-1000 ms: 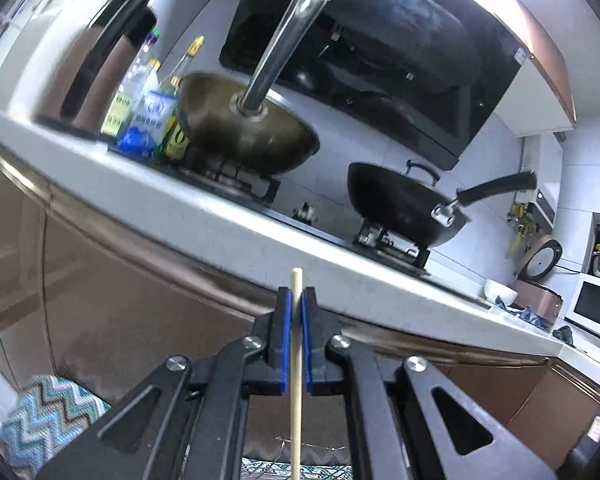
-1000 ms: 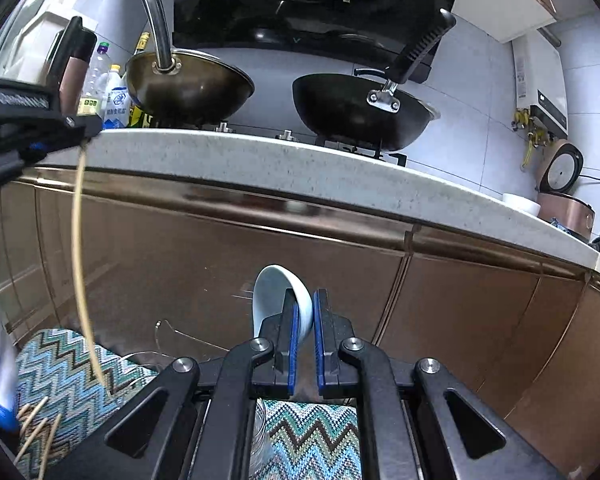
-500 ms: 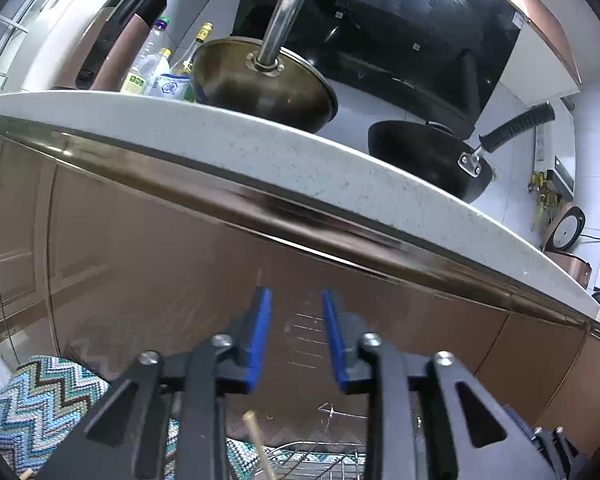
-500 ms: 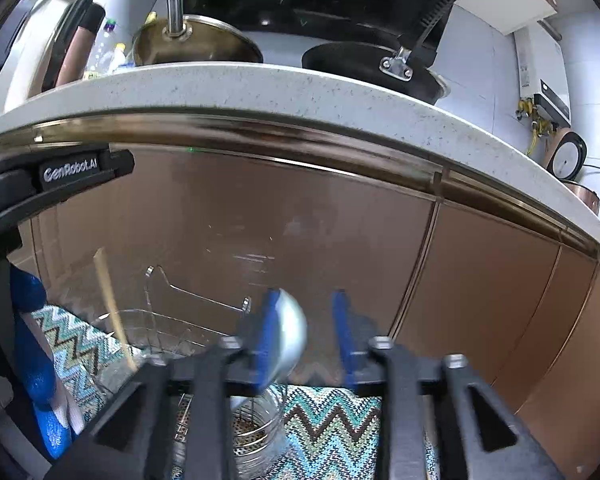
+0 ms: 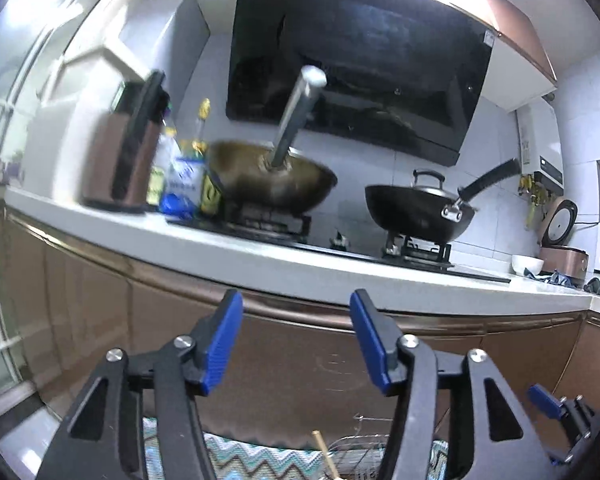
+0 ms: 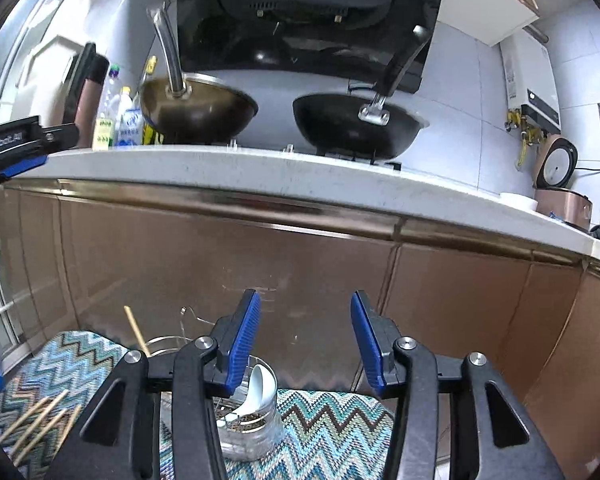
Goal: Organize utensils
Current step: 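Move both open tools back over the remaining chopsticks and spoons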
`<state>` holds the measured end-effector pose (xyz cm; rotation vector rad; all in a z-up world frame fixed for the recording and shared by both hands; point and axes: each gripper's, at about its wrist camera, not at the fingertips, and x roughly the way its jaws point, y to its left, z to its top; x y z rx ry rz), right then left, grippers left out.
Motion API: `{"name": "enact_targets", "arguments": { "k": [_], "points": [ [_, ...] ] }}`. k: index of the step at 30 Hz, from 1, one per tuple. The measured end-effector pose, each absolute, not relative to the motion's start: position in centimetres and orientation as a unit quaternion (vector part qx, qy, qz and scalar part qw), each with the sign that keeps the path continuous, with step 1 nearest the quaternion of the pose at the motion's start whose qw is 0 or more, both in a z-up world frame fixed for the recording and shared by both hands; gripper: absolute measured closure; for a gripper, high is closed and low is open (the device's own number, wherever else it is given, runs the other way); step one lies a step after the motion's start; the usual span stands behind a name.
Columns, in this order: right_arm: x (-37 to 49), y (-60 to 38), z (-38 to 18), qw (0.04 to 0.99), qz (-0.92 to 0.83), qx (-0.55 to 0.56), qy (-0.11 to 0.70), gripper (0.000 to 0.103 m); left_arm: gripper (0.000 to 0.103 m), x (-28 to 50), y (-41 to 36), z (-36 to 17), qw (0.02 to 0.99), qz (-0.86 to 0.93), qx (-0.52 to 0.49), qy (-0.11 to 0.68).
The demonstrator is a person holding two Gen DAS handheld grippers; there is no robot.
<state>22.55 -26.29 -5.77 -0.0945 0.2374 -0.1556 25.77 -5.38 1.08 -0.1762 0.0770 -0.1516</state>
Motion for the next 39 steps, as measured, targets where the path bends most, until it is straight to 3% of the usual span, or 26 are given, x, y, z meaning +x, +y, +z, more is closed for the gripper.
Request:
{"name": "enact_targets", "arguments": {
  "k": [9,19,25,31,39],
  "points": [
    [14.9,-27.1,-1.9,0.993,-0.062,-0.021,0.101,0.057,0.048,19.3,0.3,4.0,0.991,-0.078,-0.061,0.088],
    [8.3,-26.7,-0.9,0.994,-0.031,-0.002,0.103,0.057,0.048,14.6,6.3,2.5,0.983,-0.053,-0.032,0.173],
    [7.3,-27.4,-2.3,0.991,-0.013,0.014,0.133,0.057,0.048,14.2,8.8,-1.3,0.964,-0.057,-0.027,0.257],
    [9.4,-29.2,-6.3,0.975,0.015,0.053,0.214,0.060,0.049,17.6,8.3,-7.9,0.913,-0.106,-0.038,0.392],
    [13.2,-31.7,-13.0,0.943,0.028,0.103,0.314,0.061,0.050,21.7,5.4,-14.4,0.876,-0.118,-0.014,0.467]
  ]
}}
